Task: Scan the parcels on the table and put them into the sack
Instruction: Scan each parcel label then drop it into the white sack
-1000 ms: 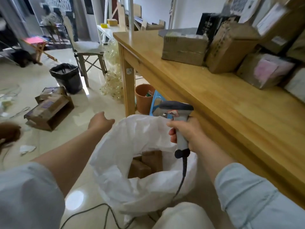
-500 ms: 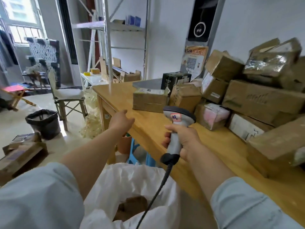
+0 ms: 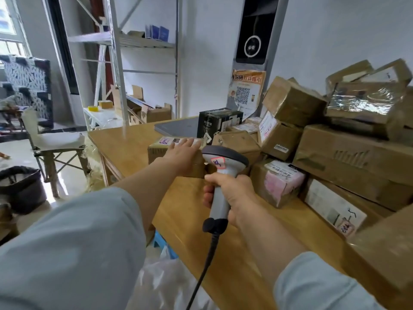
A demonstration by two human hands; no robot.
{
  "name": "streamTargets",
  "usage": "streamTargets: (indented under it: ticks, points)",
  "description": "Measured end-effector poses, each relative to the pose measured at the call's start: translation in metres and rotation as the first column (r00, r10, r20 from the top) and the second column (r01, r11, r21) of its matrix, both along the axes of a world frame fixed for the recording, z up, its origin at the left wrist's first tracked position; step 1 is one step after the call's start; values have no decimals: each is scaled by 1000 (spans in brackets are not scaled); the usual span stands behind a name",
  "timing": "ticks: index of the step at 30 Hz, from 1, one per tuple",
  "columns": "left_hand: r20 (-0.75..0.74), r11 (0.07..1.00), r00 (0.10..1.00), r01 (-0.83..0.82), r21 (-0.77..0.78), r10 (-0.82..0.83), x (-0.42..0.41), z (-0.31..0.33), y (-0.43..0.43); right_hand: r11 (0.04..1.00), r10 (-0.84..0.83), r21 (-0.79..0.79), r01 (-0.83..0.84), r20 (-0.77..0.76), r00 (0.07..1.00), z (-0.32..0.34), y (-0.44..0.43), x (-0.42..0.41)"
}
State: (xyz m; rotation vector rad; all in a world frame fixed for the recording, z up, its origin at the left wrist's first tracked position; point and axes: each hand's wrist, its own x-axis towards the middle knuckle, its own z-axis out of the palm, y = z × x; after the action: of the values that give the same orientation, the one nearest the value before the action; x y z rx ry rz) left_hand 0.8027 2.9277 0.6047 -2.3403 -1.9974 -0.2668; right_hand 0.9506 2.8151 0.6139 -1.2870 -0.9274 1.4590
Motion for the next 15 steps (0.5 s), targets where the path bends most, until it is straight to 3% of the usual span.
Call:
streamTargets:
  ticks: [3,11,15]
  points:
    - [25,998,1000,-7,-64,9,10,0,4,1000,2,6,-2,18,1000,-3,9,4]
    - [73,993,991,-114,38,111,-26,6,-8,1000,21,-18,-21,19,1000,-8,13,4]
    - [106,995,991,-92,37,88,-44,14,-16,999,29,-14,-29,9,1000,-8,15,1]
